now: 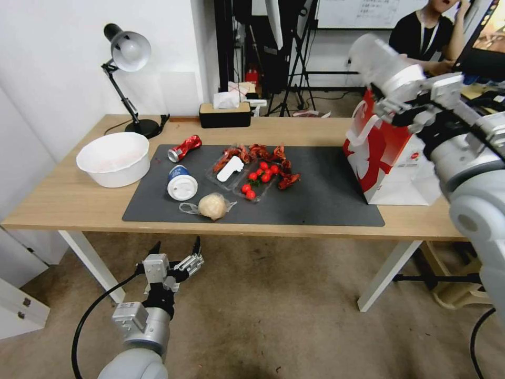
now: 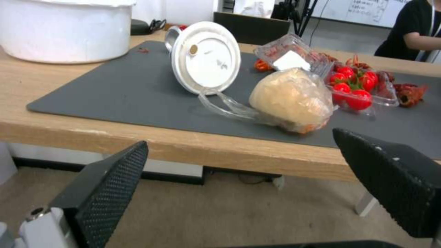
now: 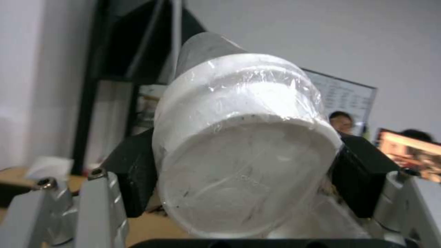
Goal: Pick up the trash from the table and place it into the takeout bag.
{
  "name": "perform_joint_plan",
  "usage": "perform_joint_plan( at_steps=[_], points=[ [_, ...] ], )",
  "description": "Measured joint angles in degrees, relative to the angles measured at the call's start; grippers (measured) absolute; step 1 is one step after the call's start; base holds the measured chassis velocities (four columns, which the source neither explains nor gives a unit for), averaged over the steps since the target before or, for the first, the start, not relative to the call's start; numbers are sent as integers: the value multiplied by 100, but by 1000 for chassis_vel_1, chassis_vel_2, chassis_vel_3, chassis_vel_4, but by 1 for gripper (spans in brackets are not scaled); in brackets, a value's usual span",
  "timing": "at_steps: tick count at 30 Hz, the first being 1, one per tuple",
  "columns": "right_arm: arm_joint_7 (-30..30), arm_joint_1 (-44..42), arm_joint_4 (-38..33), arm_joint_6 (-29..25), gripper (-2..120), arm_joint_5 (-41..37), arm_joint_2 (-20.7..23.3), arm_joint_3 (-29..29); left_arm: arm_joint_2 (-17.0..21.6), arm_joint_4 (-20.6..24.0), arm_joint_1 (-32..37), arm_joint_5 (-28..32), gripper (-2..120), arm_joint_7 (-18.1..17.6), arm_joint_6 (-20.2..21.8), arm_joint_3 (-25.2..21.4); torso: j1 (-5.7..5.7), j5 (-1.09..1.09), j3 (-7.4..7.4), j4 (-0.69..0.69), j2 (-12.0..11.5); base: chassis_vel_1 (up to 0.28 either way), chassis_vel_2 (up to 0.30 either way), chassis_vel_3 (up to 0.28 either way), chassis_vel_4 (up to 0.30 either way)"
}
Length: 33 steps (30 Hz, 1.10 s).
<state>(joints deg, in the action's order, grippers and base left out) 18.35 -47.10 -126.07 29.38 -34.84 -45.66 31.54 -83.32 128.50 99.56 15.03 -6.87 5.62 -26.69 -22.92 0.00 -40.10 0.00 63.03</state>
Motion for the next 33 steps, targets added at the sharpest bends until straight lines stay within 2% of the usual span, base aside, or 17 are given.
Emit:
perform_joint_plan(
  at_steps=[3,8,11,13,14,15,22,33],
  points=[
    [270,142,390,-210,73,89,-33,1,2,0,14,4,100,0,-2,1,0,0,0,0,0,0,0,0,0],
    [280,227,820,-374,74,111,-84,-10,16,1,16,17,100,0,-4,-3,0,0,0,0,0,0,0,0,0],
    [220,298,1195,-499,88,155,-123,-62,33,5,15,41,100,0,-8,-5,0,0,0,0,0,0,0,0,0],
    [212,310,1244,-513,91,167,-127,-74,35,8,15,45,100,-1,-11,-4,0,0,0,0,0,0,0,0,0],
    [195,340,1351,-529,97,197,-130,-98,38,17,10,53,100,-2,-15,3,0,0,0,0,0,0,0,0,0],
    [189,363,1407,-531,99,207,-131,-110,40,17,2,57,100,-3,-15,9,0,0,0,0,0,0,0,0,0],
    [112,430,1518,-529,100,222,-149,-181,64,-55,-48,87,100,-3,-17,25,0,-1,0,0,0,0,0,0,0],
    [63,368,1279,-511,100,103,-276,-264,116,-76,-140,197,100,-12,-21,-17,0,-1,0,0,0,0,0,0,0]
  ],
)
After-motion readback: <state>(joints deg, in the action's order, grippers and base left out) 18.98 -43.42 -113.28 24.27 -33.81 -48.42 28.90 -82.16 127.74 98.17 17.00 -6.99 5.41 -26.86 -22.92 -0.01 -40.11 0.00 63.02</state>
